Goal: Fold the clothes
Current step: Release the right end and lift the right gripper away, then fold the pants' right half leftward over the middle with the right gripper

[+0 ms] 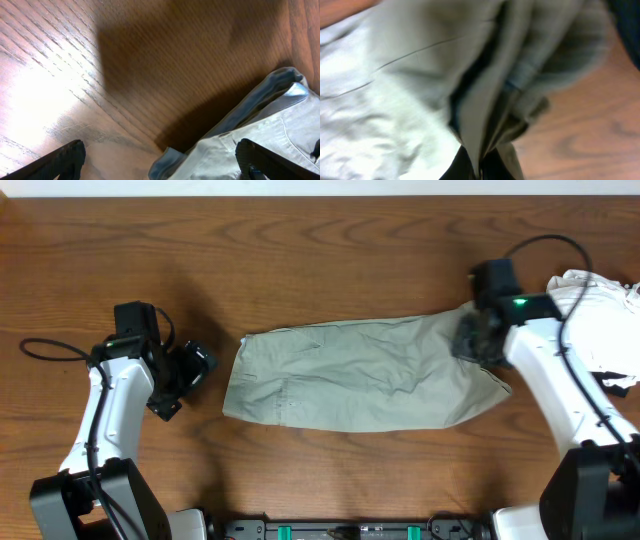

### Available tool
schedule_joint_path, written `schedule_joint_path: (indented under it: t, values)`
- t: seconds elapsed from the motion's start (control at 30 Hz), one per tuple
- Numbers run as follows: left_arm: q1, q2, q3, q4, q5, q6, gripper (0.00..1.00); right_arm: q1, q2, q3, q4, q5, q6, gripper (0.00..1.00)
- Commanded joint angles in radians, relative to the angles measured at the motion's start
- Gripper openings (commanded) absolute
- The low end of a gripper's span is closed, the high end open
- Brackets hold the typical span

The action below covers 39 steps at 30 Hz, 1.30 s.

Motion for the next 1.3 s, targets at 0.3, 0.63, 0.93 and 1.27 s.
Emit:
schedule_joint_path:
  t: [0.3, 0.63, 0.93, 1.27]
  values:
    - [0.003, 0.002, 0.007, -0.006, -0.005, 0.044, 0.98, 0.290, 0.003, 0.090, 0.088, -0.025, 0.080, 0.01]
    - [0.003, 0.002, 0.007, -0.006, -0.004, 0.052, 0.98, 0.349, 0.004, 0.151, 0.204, -0.327, 0.136, 0.01]
    - [0.003, 0.002, 0.007, -0.011, -0.004, 0.061, 0.98, 0.469, 0.005, 0.150, 0.276, -0.327, 0.218, 0.01]
    - [0.003, -0.035, 0.007, -0.006, -0.016, 0.089, 0.98, 0.563, 0.015, 0.126, 0.345, -0.328, 0.305, 0.01]
